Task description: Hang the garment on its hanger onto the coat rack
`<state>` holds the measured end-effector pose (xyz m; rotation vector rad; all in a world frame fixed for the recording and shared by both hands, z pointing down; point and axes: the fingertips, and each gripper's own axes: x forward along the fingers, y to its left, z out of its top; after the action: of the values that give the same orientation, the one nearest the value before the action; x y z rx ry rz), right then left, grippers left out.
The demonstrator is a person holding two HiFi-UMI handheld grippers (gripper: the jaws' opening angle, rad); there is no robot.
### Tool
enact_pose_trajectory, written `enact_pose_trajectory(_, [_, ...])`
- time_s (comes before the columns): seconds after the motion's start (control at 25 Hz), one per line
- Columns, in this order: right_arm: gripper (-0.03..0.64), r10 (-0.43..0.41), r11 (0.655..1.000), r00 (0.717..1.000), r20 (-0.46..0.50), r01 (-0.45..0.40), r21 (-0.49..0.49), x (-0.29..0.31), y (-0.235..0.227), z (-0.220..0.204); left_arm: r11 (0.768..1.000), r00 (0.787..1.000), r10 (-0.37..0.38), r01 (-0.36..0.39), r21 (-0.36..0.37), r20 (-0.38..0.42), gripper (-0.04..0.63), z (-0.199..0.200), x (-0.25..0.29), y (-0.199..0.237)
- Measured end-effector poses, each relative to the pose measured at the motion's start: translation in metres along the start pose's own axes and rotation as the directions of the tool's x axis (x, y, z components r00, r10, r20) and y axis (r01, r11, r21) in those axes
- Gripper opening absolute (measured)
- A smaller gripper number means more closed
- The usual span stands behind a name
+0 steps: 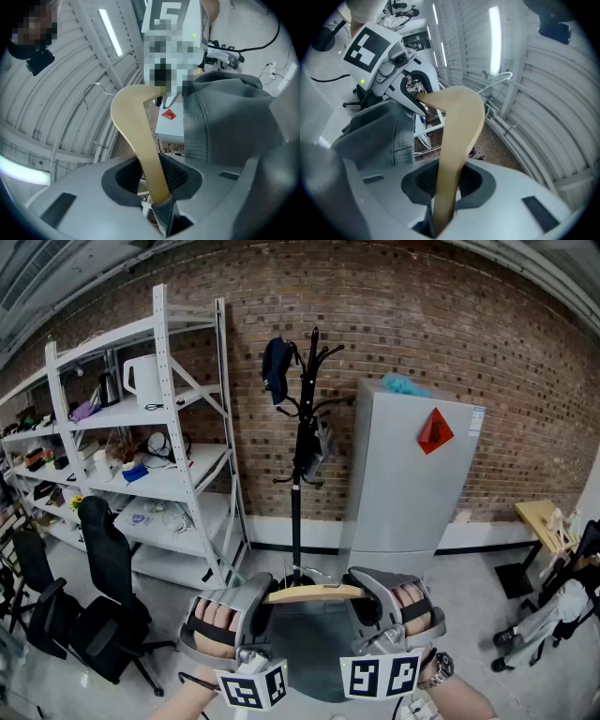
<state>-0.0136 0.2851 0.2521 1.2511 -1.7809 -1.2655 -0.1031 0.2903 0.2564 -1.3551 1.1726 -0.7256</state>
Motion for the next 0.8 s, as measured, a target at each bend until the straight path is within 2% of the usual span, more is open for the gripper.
enact_pose_trajectory(0.24, [0.069, -0.009, 1.000, 1.000, -0.011, 0.009, 0.020, -0.008, 0.024, 0.026, 0.999, 1.000, 0.012, -0.012, 0.044, 0.011, 0.095, -0.021, -0.023, 0.005])
enact_pose_trajectory(0.56, [0.078, 0.009, 0.999, 1.000, 0.026, -0.010, 0.032, -0.013, 0.024, 0.031, 0.997, 0.999, 0.019, -0.017, 0.071, -0.030, 0.095, -0.019, -0.032, 0.013])
enact_pose_trajectory(0.8, [0.081, 0.024, 0.999, 0.997, 0.071, -0.028, 0.042, -0.018, 0.016, 0.017, 0.998, 0.997, 0.032, -0.027, 0.063, -0.067, 0.095, -0.001, -0.030, 0.013])
